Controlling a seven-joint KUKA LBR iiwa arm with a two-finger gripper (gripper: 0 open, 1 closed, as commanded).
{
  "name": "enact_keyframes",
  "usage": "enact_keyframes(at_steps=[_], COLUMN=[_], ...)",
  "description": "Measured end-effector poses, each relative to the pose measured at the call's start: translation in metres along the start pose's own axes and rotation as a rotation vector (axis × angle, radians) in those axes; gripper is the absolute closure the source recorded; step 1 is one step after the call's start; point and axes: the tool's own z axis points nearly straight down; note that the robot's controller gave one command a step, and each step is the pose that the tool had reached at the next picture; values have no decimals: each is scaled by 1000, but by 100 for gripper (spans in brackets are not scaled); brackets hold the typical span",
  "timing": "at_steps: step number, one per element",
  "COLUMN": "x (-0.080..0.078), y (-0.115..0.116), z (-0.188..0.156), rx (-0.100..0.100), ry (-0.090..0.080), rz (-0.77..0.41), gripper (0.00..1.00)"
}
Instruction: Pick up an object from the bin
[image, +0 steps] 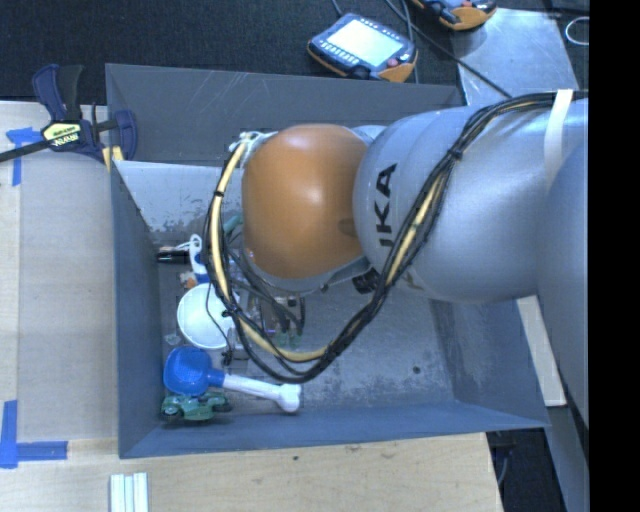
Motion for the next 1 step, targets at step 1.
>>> enact_keyframes(at_steps=[1], x=[12], y=[23], z=[130], rx=[11], ry=[-3], rz=[-425], gripper=[0])
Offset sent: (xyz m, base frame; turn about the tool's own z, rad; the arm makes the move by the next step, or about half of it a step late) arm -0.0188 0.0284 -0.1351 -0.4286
